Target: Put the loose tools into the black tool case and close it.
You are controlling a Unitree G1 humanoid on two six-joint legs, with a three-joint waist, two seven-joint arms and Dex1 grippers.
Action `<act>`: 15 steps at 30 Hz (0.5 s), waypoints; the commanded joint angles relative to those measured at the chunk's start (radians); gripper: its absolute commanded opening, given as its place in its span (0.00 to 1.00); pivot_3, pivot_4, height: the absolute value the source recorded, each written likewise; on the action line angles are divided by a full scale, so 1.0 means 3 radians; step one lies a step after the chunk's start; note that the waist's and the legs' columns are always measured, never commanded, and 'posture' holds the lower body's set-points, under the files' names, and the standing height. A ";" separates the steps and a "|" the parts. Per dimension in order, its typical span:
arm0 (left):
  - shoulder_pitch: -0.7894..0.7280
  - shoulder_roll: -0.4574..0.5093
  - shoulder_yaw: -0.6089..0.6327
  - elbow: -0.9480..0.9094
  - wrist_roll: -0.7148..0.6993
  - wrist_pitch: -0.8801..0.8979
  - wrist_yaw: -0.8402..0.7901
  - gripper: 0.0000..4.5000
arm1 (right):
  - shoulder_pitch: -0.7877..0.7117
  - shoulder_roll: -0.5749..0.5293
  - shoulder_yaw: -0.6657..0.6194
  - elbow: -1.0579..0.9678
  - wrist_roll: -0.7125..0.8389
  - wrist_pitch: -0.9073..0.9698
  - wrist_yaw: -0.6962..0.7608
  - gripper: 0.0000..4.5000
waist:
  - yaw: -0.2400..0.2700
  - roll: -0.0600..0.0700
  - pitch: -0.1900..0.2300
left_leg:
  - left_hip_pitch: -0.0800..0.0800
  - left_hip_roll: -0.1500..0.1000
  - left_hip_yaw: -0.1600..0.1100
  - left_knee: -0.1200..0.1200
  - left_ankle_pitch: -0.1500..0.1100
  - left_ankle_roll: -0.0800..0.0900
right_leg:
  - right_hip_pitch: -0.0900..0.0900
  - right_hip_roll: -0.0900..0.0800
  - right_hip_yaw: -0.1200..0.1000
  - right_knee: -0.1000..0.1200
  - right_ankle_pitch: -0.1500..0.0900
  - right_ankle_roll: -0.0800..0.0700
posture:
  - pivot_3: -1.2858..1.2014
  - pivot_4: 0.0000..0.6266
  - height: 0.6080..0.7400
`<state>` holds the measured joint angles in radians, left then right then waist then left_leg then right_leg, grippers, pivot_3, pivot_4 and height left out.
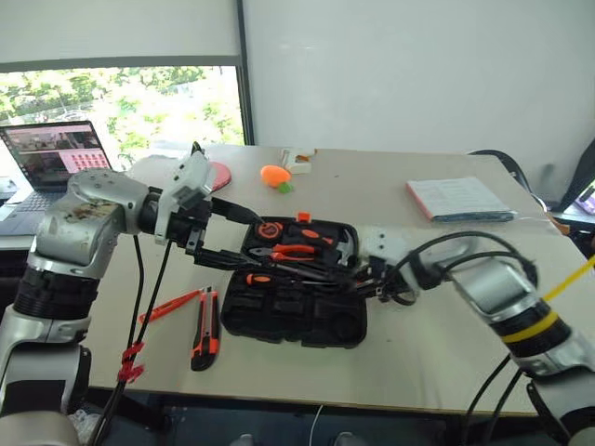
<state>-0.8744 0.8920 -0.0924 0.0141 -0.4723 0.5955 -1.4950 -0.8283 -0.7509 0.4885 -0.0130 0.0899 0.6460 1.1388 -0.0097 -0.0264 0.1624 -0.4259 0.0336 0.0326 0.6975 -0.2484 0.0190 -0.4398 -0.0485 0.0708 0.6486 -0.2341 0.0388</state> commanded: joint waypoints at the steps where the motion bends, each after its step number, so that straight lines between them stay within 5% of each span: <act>1: 0.0006 0.0104 0.0166 -0.0198 -0.0067 0.0059 0.0075 1.00 | -0.0108 0.0074 0.0055 0.0130 -0.0162 -0.0121 0.0048 0.23 | 0.0000 0.0000 0.0000 | 0.0001 0.0000 0.0000 0.0000 0.0000 0.0000 | 0.0001 0.0000 0.0000 0.0000 0.0000 0.0000 | 0.52 0.24 0.98; 15: -0.0105 0.0101 0.0183 -0.0075 -0.0049 0.0059 0.0144 1.00 | -0.0049 0.0172 0.0070 0.0204 -0.0306 -0.0135 0.0139 0.23 | 0.0000 0.0000 0.0000 | 0.0004 -0.0001 0.0000 0.0000 0.0001 -0.0001 | 0.0003 0.0001 -0.0001 0.0002 0.0000 0.0000 | 0.52 0.24 0.98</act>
<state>-0.8692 0.9150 -0.0610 0.0010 -0.4736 0.6155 -1.4461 -0.8473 -0.6975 0.5301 0.0460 0.0109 0.6002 1.1773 -0.0096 -0.0264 0.1625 -0.4246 0.0335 0.0325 0.6976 -0.2482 0.0187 -0.4388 -0.0482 0.0704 0.6493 -0.2341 0.0386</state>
